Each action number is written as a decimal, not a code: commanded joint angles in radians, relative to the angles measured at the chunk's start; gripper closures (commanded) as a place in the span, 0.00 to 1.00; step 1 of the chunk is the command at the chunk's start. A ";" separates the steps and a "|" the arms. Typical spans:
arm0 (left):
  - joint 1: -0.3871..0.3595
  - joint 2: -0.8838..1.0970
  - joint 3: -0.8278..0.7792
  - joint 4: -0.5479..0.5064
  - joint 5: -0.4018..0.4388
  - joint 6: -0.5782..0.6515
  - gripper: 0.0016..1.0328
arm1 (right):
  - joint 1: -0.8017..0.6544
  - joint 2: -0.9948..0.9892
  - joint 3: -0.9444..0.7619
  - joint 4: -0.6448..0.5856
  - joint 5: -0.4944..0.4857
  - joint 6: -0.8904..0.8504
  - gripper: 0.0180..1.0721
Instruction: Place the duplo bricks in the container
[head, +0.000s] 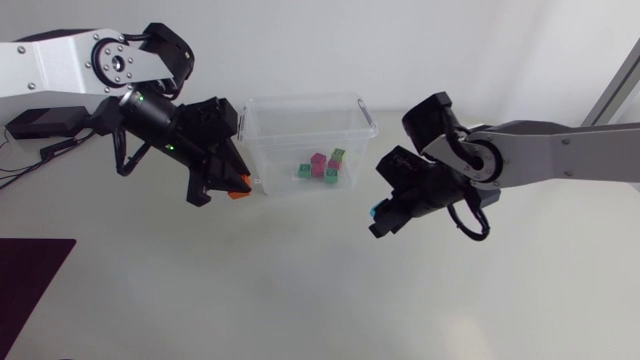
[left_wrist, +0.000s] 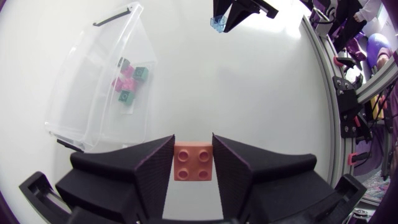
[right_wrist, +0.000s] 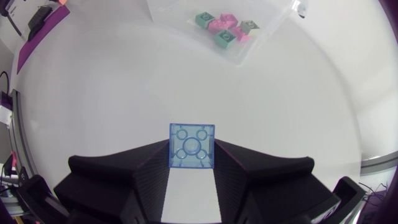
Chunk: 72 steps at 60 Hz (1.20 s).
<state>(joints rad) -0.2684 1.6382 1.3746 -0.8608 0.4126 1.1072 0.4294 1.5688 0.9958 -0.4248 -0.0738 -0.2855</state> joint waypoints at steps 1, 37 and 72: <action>-0.002 0.000 0.026 -0.037 0.014 -0.023 0.72 | -0.003 -0.049 0.043 -0.045 0.005 -0.006 0.75; -0.061 0.293 -0.166 0.151 -0.057 -0.026 0.17 | 0.037 -0.253 0.089 -0.212 0.005 0.003 0.75; -0.061 0.345 -0.215 0.189 -0.060 -0.021 0.24 | 0.048 -0.078 0.489 -0.241 0.028 0.069 0.75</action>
<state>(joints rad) -0.3122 1.9266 1.1694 -0.6773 0.3576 1.0996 0.4824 1.4208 1.4532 -0.6899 -0.0532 -0.2451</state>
